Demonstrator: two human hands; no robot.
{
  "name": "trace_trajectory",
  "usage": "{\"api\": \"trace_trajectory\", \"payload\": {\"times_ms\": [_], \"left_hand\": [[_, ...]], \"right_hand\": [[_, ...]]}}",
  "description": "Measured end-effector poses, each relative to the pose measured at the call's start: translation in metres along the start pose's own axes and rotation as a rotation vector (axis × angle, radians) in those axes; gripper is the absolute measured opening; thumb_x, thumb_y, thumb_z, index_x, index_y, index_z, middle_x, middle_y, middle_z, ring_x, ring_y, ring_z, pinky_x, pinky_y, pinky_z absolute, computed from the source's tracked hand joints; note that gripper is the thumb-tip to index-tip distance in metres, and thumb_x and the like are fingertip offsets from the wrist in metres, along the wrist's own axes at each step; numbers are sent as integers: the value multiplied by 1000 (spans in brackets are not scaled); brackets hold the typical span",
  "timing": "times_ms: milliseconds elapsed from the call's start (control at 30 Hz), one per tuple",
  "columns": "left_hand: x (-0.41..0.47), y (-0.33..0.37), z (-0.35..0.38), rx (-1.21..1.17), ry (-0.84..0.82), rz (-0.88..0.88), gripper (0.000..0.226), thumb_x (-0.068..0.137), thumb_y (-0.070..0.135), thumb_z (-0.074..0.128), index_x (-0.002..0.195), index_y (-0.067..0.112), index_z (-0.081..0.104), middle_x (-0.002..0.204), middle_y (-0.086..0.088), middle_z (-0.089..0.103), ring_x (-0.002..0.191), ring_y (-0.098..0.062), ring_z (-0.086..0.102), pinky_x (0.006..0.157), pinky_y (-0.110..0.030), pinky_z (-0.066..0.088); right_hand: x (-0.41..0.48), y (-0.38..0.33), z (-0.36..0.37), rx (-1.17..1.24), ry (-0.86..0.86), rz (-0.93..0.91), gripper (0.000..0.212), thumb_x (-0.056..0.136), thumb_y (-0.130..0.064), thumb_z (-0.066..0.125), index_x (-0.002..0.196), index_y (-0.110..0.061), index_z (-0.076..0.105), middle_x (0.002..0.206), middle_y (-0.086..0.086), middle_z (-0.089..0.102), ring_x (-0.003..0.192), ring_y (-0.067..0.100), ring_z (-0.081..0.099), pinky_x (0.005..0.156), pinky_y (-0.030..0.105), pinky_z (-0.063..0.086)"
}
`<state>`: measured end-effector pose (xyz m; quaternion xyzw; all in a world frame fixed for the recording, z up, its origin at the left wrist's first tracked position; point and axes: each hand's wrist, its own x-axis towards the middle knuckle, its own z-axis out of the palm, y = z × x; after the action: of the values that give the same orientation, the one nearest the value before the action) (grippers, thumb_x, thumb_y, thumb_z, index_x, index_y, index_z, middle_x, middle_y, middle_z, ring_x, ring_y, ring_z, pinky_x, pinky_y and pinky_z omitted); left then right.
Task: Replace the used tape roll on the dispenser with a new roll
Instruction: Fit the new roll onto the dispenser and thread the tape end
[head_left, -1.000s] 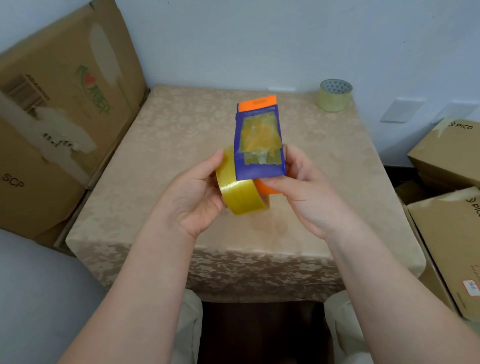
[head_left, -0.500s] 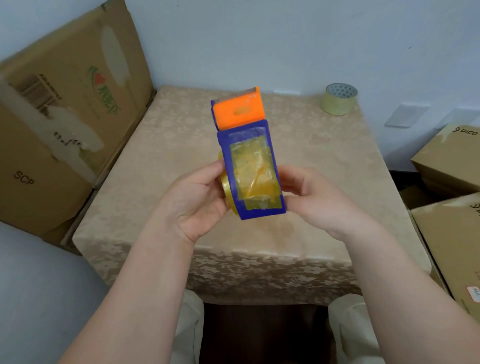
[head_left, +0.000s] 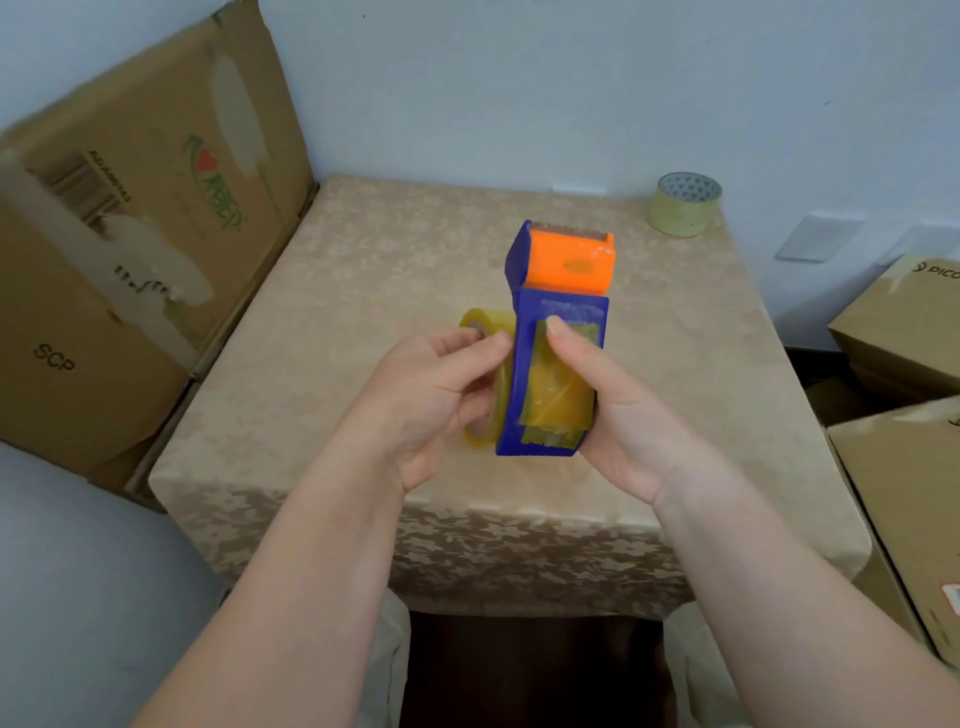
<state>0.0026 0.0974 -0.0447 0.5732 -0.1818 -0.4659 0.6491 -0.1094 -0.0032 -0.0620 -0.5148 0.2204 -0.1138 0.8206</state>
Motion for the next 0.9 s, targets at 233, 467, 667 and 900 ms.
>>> {"api": "trace_trajectory", "payload": {"times_ms": [233,467,667,900], "left_hand": [[3,-2,-4,54,123,-59,17,84,19,62,98,9,59,70,-4,62,53,-9,54,50,-19,48],[2,0,-2,144,101,-18,15,89,20,54,95,8,60,72,-6,62,53,-10,52,48,-18,44],[5,1,-9,349,224,100,13,89,29,55,96,23,64,82,12,62,71,3,54,66,-19,43],[3,0,-8,184,11,-150,24,92,28,50,108,16,63,95,-5,70,93,-23,67,81,-40,56]], "right_hand": [[-4,2,0,-188,0,-2,46,80,-42,60,122,-23,62,116,3,71,103,20,68,99,46,49],[-4,2,1,-234,-45,-28,35,78,-34,64,111,-24,65,100,-1,73,89,15,69,86,34,53],[-5,-4,1,43,11,-30,12,75,-32,70,82,-26,77,79,0,75,68,14,70,70,29,58],[-4,-11,-3,362,127,-81,26,65,-48,66,68,-22,68,53,2,59,47,15,56,53,28,52]]}}
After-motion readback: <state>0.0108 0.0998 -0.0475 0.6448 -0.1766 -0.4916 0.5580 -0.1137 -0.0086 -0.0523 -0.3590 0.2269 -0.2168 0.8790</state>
